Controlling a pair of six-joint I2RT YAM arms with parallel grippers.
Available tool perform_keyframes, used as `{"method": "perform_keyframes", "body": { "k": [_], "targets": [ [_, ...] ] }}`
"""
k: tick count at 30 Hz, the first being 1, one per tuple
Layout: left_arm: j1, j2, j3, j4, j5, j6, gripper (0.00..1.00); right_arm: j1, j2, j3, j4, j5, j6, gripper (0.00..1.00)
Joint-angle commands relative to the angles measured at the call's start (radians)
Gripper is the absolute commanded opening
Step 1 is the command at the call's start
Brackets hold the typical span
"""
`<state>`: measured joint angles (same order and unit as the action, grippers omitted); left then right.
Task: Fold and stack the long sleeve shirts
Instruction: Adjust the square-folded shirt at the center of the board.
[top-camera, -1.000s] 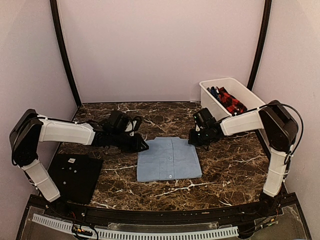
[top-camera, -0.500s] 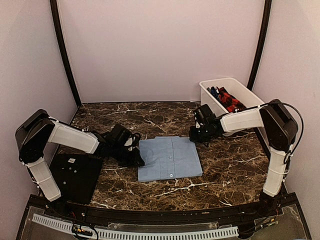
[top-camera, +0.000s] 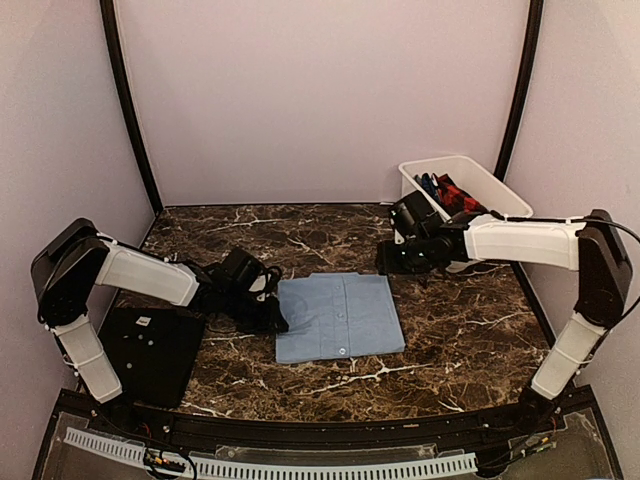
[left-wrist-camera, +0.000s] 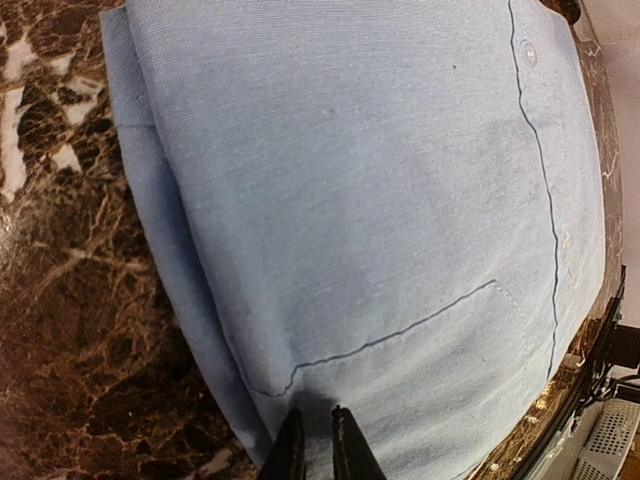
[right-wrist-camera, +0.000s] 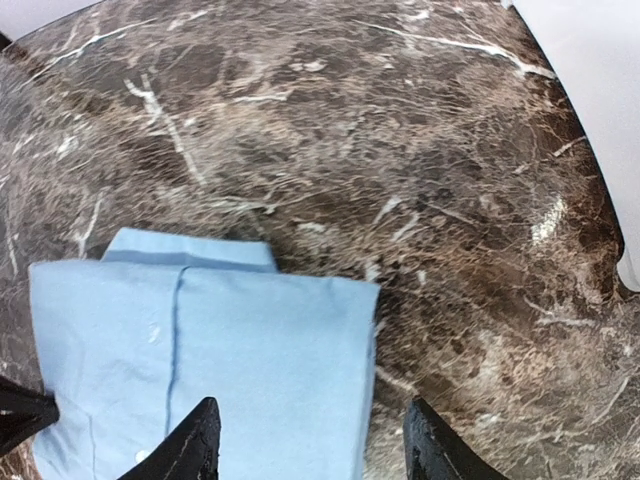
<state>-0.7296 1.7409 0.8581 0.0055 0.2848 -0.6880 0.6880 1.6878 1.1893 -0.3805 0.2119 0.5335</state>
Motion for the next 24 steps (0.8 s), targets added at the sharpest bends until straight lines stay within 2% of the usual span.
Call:
{"method": "perform_keyframes", "body": {
  "k": [1,7,12,17,24],
  "targets": [
    [0.002,0.011,0.002,-0.073,-0.026,0.002,0.11,0.140,-0.044,-0.050,-0.051,0.044,0.036,0.60],
    [0.004,0.003,-0.006,-0.076,-0.023,-0.006,0.10,0.335,0.023,-0.039,-0.068,0.067,0.135,0.62],
    [0.005,-0.007,-0.013,-0.081,-0.023,-0.015,0.10,0.452,0.101,-0.022,-0.091,0.098,0.196,0.62],
    [0.014,-0.019,-0.028,-0.083,-0.024,-0.017,0.10,0.464,0.113,-0.128,-0.026,0.050,0.254,0.62],
    [0.043,-0.033,-0.047,-0.088,-0.020,-0.009,0.10,0.463,0.007,-0.250,0.045,0.003,0.308,0.62]
  ]
}}
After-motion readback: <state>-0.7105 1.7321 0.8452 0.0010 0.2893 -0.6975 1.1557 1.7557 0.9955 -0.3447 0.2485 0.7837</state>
